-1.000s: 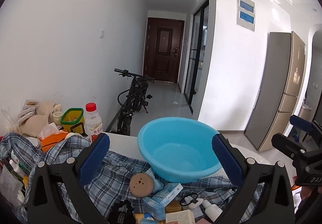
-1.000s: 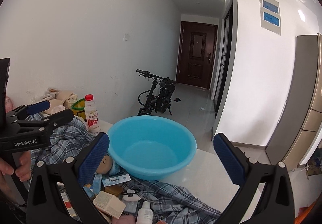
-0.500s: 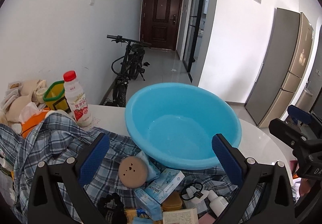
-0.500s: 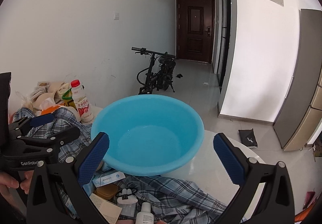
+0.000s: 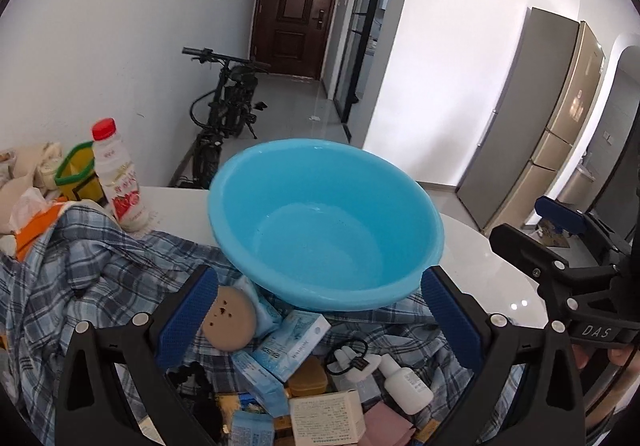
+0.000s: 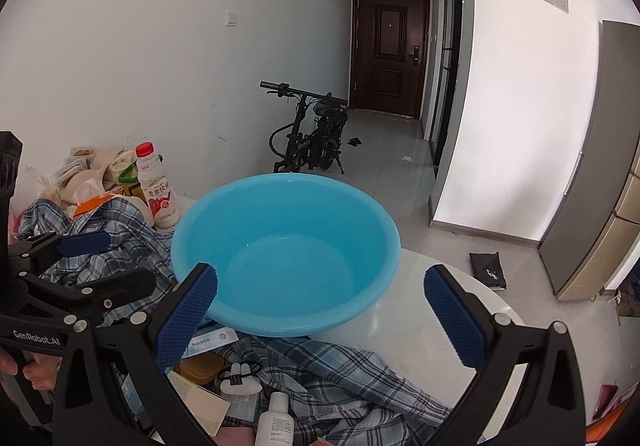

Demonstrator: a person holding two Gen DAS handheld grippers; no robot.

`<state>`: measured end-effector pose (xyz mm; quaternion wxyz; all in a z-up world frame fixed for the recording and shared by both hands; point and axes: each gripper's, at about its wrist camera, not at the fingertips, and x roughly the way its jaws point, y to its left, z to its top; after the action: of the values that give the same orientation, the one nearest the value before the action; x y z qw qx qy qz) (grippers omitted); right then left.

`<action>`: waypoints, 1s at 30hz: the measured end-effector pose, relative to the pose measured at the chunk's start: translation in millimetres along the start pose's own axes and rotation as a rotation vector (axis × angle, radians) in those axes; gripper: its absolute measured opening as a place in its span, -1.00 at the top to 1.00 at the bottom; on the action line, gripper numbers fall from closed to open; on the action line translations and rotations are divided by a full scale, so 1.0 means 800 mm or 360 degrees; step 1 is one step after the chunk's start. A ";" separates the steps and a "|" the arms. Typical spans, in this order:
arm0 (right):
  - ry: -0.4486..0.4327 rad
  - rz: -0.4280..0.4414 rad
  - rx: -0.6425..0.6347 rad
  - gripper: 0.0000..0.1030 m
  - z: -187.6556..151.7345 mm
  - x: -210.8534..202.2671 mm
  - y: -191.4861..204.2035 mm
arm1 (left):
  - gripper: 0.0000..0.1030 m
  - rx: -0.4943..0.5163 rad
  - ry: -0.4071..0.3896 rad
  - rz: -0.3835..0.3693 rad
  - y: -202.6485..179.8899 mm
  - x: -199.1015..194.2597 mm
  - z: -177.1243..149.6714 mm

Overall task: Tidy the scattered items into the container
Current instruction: 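Move both tools around the table toward the item pile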

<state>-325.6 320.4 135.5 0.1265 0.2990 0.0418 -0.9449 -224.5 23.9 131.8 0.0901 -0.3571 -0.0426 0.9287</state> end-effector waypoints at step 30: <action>0.0065 0.0037 0.0000 -1.00 -0.003 0.014 0.005 | -1.00 0.0058 -0.0094 0.0077 0.037 -0.037 0.009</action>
<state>-332.4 314.8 126.8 0.1366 0.3186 0.0410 -0.9371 -212.1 -10.9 152.6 0.0729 -0.3287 -0.0198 0.9414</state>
